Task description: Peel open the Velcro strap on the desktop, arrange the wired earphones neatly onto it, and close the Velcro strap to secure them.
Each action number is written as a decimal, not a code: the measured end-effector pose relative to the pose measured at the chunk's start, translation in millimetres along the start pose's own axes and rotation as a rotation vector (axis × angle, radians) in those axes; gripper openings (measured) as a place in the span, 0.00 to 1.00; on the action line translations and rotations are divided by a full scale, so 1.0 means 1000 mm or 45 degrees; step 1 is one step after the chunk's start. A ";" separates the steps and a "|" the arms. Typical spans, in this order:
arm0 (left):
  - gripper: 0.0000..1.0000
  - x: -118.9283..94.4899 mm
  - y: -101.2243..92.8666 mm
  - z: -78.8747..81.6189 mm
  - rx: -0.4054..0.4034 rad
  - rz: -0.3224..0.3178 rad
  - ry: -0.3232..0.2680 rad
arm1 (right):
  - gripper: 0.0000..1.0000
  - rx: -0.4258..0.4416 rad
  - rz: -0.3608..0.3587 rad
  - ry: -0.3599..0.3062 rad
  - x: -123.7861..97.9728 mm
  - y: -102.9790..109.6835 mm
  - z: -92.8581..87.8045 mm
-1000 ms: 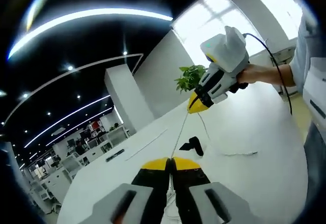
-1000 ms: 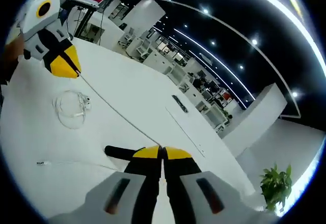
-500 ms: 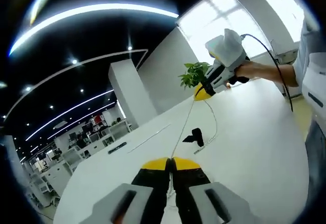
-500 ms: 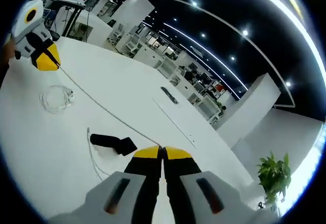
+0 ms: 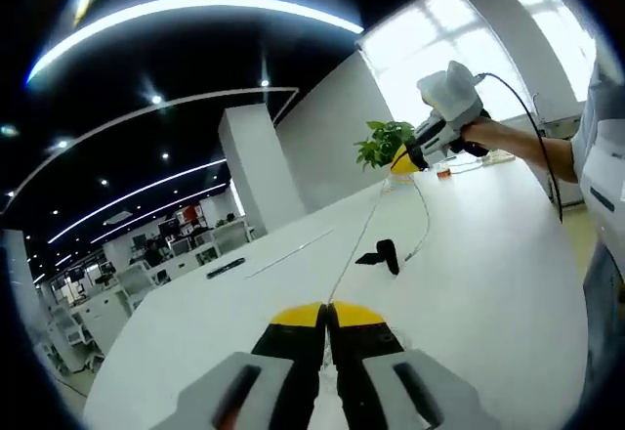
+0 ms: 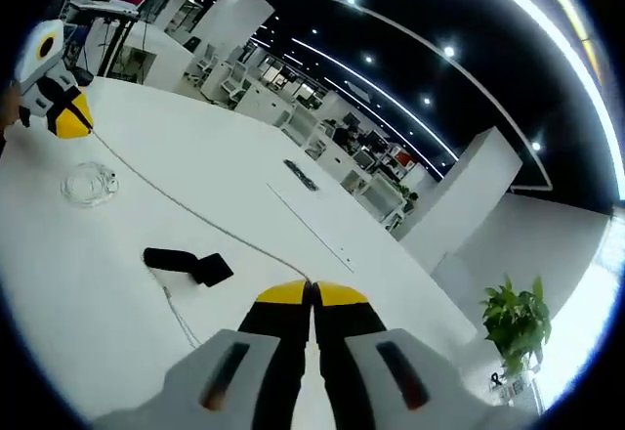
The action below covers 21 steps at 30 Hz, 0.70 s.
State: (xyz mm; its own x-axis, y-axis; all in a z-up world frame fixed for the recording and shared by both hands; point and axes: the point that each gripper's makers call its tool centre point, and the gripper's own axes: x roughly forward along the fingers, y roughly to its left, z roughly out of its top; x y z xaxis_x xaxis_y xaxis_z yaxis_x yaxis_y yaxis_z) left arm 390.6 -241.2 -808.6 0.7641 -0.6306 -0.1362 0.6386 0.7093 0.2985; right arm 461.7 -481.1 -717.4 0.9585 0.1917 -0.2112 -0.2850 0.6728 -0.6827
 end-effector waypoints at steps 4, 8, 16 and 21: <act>0.06 -0.001 -0.008 -0.001 -0.127 -0.057 -0.033 | 0.03 0.135 0.101 -0.222 -0.023 0.007 0.055; 0.06 0.000 -0.007 0.003 -0.157 -0.056 -0.053 | 0.03 0.258 0.311 -0.357 -0.038 0.027 0.094; 0.11 0.011 -0.021 0.005 -0.151 -0.117 -0.044 | 0.03 0.143 0.487 -0.392 -0.030 0.078 0.132; 0.22 0.011 -0.019 0.006 -0.129 -0.118 -0.041 | 0.04 0.027 0.512 -0.330 -0.017 0.101 0.131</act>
State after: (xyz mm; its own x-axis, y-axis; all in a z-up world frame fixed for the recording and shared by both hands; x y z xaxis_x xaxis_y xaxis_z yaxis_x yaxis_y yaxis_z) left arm 385.9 -263.9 -809.8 0.6989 -0.7037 -0.1279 0.7137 0.6744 0.1891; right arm 418.3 -323.2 -691.1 0.7444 0.6098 -0.2722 -0.6360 0.5231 -0.5674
